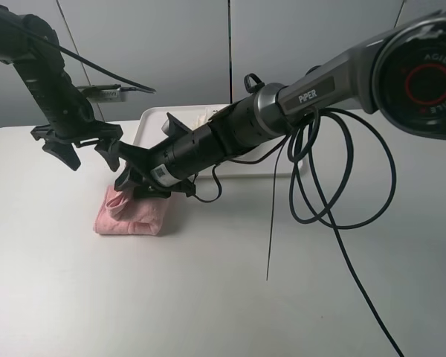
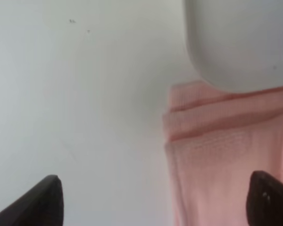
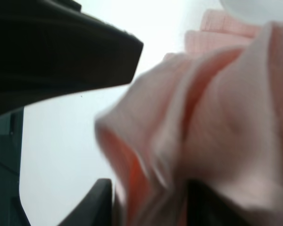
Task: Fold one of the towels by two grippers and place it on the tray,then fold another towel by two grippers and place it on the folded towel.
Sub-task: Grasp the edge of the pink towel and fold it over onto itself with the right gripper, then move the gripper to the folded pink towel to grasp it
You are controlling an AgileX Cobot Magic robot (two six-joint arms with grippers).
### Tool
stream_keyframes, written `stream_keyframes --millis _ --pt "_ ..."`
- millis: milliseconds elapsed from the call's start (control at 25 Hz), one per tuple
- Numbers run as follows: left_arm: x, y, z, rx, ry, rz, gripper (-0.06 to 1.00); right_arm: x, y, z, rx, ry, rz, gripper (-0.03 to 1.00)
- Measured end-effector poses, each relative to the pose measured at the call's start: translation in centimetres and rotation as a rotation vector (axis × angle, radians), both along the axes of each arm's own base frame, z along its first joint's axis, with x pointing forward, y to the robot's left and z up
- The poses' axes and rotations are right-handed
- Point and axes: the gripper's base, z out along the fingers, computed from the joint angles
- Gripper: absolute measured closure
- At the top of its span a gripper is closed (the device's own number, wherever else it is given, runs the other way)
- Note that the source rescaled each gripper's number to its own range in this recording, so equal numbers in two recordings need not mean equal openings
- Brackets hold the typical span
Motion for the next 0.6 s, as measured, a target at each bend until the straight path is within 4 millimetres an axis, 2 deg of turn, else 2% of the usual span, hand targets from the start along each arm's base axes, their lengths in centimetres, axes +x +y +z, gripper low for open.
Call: stream_keyframes --millis 320,600 --pt "0.8 -0.1 1.7 -0.004 -0.021 -0.011 -0.05 -0.2 0.3 0.2 0.031 -0.001 0.006 0.53" --pt "0.7 -0.1 1.8 -0.003 -0.011 -0.021 -0.05 -0.3 0.1 0.5 0.061 0.019 0.043 0.41"
